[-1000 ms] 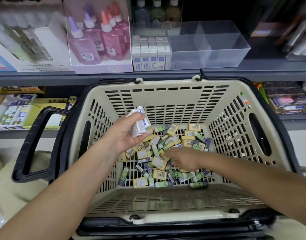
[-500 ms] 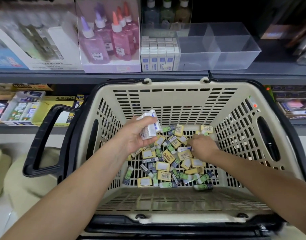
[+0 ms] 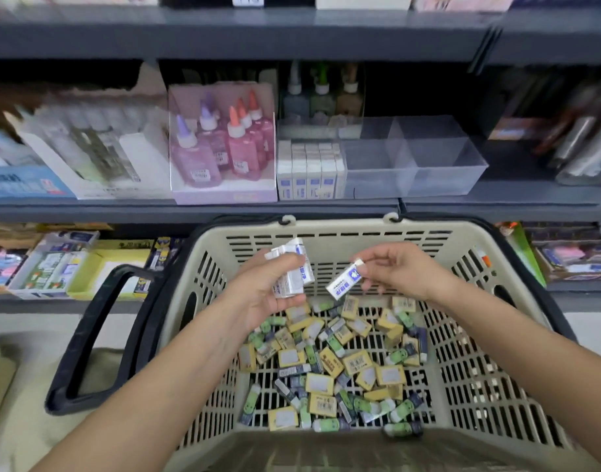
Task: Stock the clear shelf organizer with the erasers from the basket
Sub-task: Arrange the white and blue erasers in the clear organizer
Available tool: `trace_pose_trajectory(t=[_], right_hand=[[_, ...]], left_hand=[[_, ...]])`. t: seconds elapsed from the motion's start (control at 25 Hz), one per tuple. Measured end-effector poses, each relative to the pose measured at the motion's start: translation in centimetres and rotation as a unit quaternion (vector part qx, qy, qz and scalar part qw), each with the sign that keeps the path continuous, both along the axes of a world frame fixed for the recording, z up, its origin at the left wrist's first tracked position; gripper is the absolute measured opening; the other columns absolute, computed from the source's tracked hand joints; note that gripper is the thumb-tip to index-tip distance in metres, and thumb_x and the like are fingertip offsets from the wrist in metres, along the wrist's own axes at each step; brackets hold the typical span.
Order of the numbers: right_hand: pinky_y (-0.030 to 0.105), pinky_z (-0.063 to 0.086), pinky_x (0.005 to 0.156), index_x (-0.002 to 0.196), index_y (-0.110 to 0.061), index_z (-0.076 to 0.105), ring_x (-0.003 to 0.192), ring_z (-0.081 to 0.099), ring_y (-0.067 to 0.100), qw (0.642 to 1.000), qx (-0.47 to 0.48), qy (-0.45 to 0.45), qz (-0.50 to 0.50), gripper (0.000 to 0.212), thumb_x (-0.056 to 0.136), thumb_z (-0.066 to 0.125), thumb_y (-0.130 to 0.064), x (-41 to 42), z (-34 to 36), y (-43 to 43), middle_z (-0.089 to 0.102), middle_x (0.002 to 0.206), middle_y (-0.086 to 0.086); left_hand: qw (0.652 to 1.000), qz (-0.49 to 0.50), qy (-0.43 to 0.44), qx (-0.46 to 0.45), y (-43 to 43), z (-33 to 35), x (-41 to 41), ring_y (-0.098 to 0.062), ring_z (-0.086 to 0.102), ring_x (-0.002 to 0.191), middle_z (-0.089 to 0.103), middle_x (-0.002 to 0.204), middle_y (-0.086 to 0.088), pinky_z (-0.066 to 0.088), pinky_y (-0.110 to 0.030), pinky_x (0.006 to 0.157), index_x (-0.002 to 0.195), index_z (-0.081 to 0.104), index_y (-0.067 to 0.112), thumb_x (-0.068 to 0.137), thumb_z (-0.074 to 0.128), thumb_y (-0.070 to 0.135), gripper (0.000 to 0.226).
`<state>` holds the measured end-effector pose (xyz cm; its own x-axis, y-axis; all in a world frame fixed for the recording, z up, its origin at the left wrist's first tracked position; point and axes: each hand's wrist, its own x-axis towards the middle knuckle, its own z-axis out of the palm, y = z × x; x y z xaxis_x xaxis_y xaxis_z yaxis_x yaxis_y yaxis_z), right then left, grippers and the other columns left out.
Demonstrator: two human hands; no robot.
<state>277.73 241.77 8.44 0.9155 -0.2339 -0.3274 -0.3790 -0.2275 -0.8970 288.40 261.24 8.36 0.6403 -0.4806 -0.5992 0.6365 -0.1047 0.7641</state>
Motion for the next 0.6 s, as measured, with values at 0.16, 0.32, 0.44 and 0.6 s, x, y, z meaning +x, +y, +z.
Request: trace_pose_trajectory(t=[0.16, 0.32, 0.44, 0.6], right_hand=[[0.012, 0.048, 0.051, 0.097, -0.013, 0.065, 0.06, 0.066, 0.002, 0.998, 0.001, -0.06, -0.023, 0.016, 0.088, 0.057, -0.002, 1.3, 3.1, -1.4, 0.071, 0.065, -0.005], [0.014, 0.049, 0.052, 0.088, -0.009, 0.064, 0.058, 0.066, 0.004, 0.995, -0.002, -0.088, -0.054, 0.01, 0.086, 0.06, 0.0, 3.5, 4.9, -3.2, 0.07, 0.065, 0.0], [0.012, 0.049, 0.051, 0.083, -0.009, 0.065, 0.057, 0.066, 0.002, 0.987, -0.018, -0.128, -0.097, 0.011, 0.084, 0.062, 0.001, 5.9, 6.1, -4.6, 0.069, 0.064, 0.0], [0.022, 0.056, 0.067, 0.079, -0.011, 0.063, 0.061, 0.065, 0.01, 0.965, -0.048, -0.17, -0.195, 0.013, 0.084, 0.063, 0.001, 10.8, 6.7, -7.0, 0.067, 0.076, 0.012]], left_hand=[[0.998, 0.022, -0.057, -0.029, -1.4, 2.0, 2.2, -0.016, 0.061, 0.068, 0.064, 0.08, -0.005, 0.051, -0.024, 0.047, 0.1, 0.055, 0.015, 0.079, 0.069, 0.009, 0.025], [0.992, 0.037, -0.103, -0.061, -3.3, 3.7, 4.3, -0.014, 0.063, 0.06, 0.065, 0.075, -0.004, 0.05, -0.025, 0.048, 0.1, 0.056, 0.015, 0.079, 0.069, 0.01, 0.025], [0.987, 0.044, -0.138, -0.075, -4.3, 4.2, 5.8, -0.012, 0.065, 0.06, 0.066, 0.073, -0.002, 0.051, -0.027, 0.049, 0.099, 0.056, 0.016, 0.079, 0.07, 0.01, 0.025], [0.983, 0.076, -0.15, -0.078, -4.6, 4.2, 8.2, -0.016, 0.064, 0.074, 0.067, 0.083, -0.005, 0.053, -0.027, 0.05, 0.096, 0.056, 0.019, 0.079, 0.07, 0.011, 0.024]])
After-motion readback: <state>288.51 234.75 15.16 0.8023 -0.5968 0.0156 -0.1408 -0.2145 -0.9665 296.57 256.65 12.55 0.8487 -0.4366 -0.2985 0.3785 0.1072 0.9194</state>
